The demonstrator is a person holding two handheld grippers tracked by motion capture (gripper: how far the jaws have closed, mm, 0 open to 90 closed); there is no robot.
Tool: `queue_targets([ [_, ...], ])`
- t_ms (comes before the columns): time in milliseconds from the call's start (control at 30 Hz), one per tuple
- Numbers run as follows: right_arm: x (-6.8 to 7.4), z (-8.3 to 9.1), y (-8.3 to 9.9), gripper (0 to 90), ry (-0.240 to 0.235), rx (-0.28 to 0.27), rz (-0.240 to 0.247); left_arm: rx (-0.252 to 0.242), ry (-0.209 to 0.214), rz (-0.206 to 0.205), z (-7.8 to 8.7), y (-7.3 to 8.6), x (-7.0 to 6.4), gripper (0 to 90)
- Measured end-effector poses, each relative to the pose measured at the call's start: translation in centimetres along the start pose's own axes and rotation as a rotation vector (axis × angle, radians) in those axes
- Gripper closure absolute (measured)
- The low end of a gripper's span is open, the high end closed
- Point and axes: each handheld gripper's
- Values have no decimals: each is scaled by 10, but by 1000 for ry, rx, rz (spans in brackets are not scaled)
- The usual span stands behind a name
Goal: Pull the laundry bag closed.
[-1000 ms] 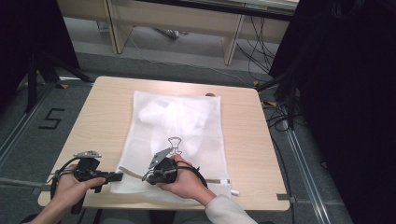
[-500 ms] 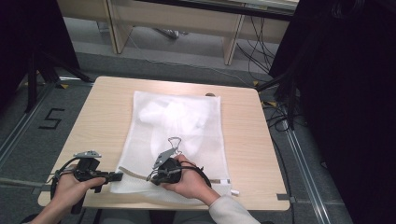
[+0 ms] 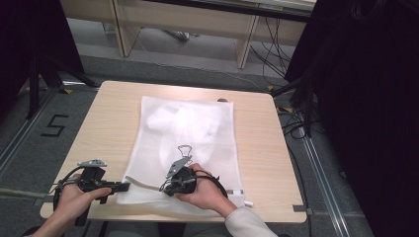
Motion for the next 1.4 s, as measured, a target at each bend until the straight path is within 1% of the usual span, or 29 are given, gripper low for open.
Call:
queue_targets([
  [33, 0, 2, 1, 828, 6, 6, -6, 4, 1, -2, 0, 0, 0, 862],
  [133, 0, 3, 3, 828, 7, 3, -16, 3, 0, -1, 0, 0, 0, 862],
  [167, -1, 3, 3, 828, 1, 4, 0, 2, 4, 1, 0, 0, 0, 862],
  [200, -1, 4, 4, 828, 1, 2, 2, 4, 5, 3, 0, 0, 0, 861],
  [233, -1, 5, 5, 828, 6, 5, -17, 0, 6, 5, 0, 0, 0, 862],
  [333, -2, 7, 5, 828, 4, 3, 1, 2, 7, 5, 0, 0, 0, 862],
  [367, -1, 7, 6, 828, 6, 5, -17, 1, 6, 5, 0, 0, 0, 862],
  [433, -2, 9, 7, 828, 10, 9, -13, 1, 8, 6, 0, 0, 0, 861],
  [467, -2, 8, 8, 828, 2, 0, -7, 2, 2, 3, 0, 0, 0, 862],
  [500, -2, 10, 8, 828, 10, 8, -21, 2, 7, 7, 0, 0, 0, 862],
  [567, -2, 11, 9, 828, 10, 11, -21, 2, 3, 5, 0, 0, 0, 862],
  [600, -2, 11, 10, 828, 9, 9, -8, 2, 7, 6, 0, 0, 0, 862],
  [633, -2, 12, 10, 828, 11, 6, -19, 2, 3, 5, 0, 0, 0, 862],
  [667, -3, 13, 11, 828, 10, 11, -10, 0, 4, 6, 0, 0, 0, 862],
  [700, -2, 14, 11, 828, 17, 11, -16, 2, 7, 7, 0, 0, 1, 862],
  [733, -4, 14, 12, 828, 11, -3, -4, 3, 4, 5, 0, 0, 0, 862],
  [800, -3, 16, 13, 828, 16, 7, -24, 2, 3, 5, 0, 0, 0, 862],
  [833, -4, 17, 14, 828, 15, 6, -9, 2, 4, 6, 0, 0, 1, 862],
  [1033, -5, 19, 17, 828, 16, 1, -14, 2, 3, 6, 1, 0, 0, 862],
  [1100, -5, 20, 17, 828, 17, 4, -9, 4, 5, 4, 1, 0, 1, 862],
  [1167, -5, 20, 17, 828, 17, 4, -15, 4, 3, 2, 1, 0, 1, 862],
  [1233, -5, 21, 18, 828, 18, 4, -9, 3, 6, 3, 1, -1, 1, 862],
  [1267, -6, 22, 18, 828, 18, 7, -7, 3, 2, 1, 1, 0, 1, 862],
  [1300, -5, 22, 19, 828, 21, 15, -8, 5, 7, 0, 1, -1, 1, 862],
  [1367, -5, 22, 19, 828, 19, 10, -11, 4, 3, 0, 1, -1, 1, 862],
  [1400, -6, 24, 21, 828, 23, 18, -10, 3, 5, 2, 1, -1, 1, 862],
])
Point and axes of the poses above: each handheld gripper's, and its own axes: z roughly backward along the jaws, y roughly out of its underside, x roughly to its left, and after that the axes turned 4 degrees about z, right-handed
